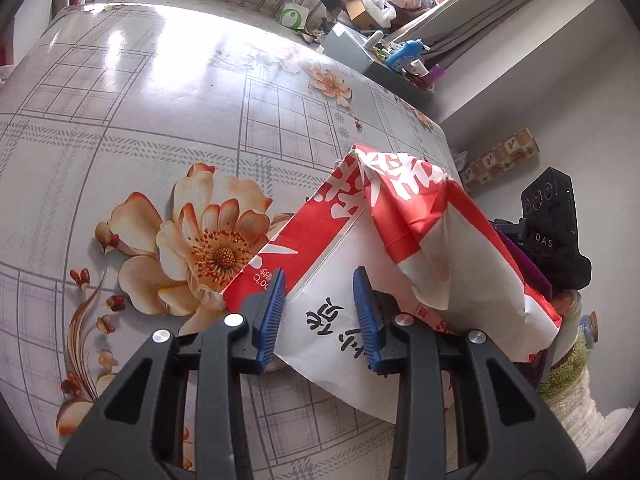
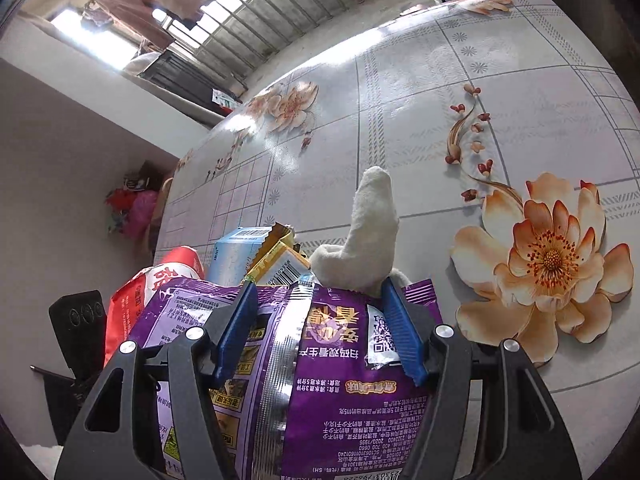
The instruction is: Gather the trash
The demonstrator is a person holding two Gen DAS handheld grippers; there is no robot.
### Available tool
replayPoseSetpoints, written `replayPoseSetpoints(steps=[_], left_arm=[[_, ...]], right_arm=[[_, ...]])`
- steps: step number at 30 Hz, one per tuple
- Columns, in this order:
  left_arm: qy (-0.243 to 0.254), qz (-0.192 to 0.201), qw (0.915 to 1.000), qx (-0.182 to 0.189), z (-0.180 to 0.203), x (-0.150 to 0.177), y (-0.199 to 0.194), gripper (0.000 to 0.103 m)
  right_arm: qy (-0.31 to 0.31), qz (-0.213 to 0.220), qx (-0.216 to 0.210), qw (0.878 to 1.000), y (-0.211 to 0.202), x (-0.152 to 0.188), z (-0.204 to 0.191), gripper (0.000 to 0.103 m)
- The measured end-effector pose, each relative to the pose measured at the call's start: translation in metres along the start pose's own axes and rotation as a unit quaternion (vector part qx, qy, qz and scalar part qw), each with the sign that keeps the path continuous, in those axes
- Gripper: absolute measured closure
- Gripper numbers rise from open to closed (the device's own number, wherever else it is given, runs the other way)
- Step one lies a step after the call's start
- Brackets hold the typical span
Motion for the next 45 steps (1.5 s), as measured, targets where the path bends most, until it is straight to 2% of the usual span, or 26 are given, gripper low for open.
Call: replayPoseSetpoints(steps=[5,9,17,23,28,33,36,38,40,45], left_arm=[[0.001,-0.006,0.9999,-0.009,-0.001,0.029,-0.017,0.072],[-0.002,-0.002,0.9998,-0.018,-0.003,0.036,-0.028,0.072],[-0.019,0.063,0.9973,-0.031,-0.008,0.034,-0.082,0.068],[0.003,0.091,0.9958,-0.010,0.006,0.040,-0.122,0.068],[0.058,0.111,0.9916,0.033,0.039,0.050,-0.150,0.068],[0.138,0.084,0.9833,0.083,0.094,0.066,-0.146,0.068],[0.176,0.042,0.9780,0.104,0.120,0.086,-0.132,0.068],[0.190,0.009,0.9764,0.103,0.129,0.100,-0.116,0.059],[0.190,-0.014,0.9778,0.086,0.129,0.109,-0.097,0.056],[0.147,-0.043,0.9846,0.084,0.121,0.110,-0.060,0.056]], right_arm=[[-0.013,-0.007,-0.013,1.000,-0.002,0.030,-0.018,0.041],[-0.021,0.001,-0.011,1.000,-0.006,0.039,-0.024,0.041],[-0.015,0.088,-0.018,0.996,-0.072,0.035,-0.024,0.041],[0.004,0.139,-0.008,0.990,-0.121,0.063,-0.005,0.041],[0.067,0.141,-0.025,0.987,-0.133,0.101,0.029,0.041],[0.126,0.121,-0.049,0.983,-0.119,0.131,0.050,0.041],[0.142,0.121,-0.055,0.981,-0.114,0.140,0.051,0.041],[0.139,0.124,-0.061,0.981,-0.114,0.141,0.048,0.041],[0.133,0.123,-0.059,0.982,-0.112,0.142,0.044,0.041],[0.121,0.109,-0.042,0.986,-0.102,0.144,0.037,0.041]])
Point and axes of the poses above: each gripper's, at about its wrist camera, not at the fingertips, and y roughly the way its jaws point, z to its right, x to its underside, the point moved 8 cm from there along y, roughly the way its jaws point, and after that the axes turned 1 degree about -z, right-handed, at the moved point
